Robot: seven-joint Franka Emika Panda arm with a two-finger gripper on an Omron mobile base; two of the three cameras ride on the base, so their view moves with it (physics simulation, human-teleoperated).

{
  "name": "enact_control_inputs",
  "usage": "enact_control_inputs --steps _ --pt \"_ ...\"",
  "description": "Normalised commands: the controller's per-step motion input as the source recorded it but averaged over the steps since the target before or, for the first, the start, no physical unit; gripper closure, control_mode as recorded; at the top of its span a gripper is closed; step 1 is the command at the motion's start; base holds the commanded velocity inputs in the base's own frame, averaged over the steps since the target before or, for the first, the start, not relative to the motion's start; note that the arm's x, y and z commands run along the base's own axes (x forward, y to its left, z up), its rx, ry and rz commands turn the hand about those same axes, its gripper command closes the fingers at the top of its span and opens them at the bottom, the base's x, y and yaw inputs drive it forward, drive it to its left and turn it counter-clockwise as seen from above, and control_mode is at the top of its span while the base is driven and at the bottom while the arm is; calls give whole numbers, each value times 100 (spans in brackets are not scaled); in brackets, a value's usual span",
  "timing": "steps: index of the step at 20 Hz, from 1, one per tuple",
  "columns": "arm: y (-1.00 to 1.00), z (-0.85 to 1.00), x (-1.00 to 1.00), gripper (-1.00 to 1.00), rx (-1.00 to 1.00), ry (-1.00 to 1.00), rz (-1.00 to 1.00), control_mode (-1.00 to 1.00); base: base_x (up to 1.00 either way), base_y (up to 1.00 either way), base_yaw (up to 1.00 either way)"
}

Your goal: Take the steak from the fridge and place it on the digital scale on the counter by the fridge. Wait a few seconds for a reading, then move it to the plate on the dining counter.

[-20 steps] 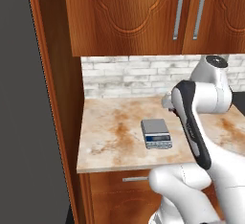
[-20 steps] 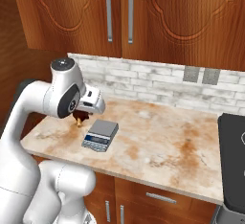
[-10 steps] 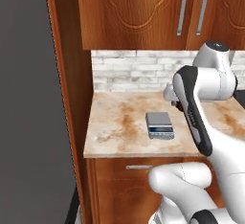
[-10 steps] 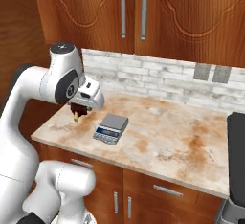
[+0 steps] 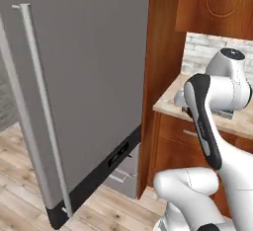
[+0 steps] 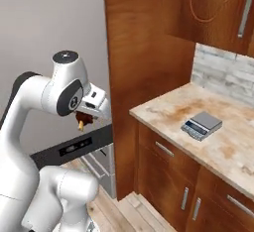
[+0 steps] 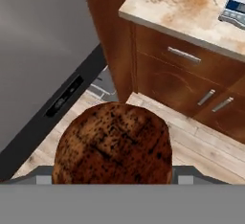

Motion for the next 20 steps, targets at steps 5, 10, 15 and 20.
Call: enact_control_inputs --steps 5,10,15,20 --pt "0 0 0 100 0 0 0 100 -100 0 80" --pt "0 0 0 100 0 0 0 100 -99 4 77" --pt "0 0 0 100 0 0 0 100 -85 26 82" --pt "0 0 0 100 0 0 0 100 -63 45 78"
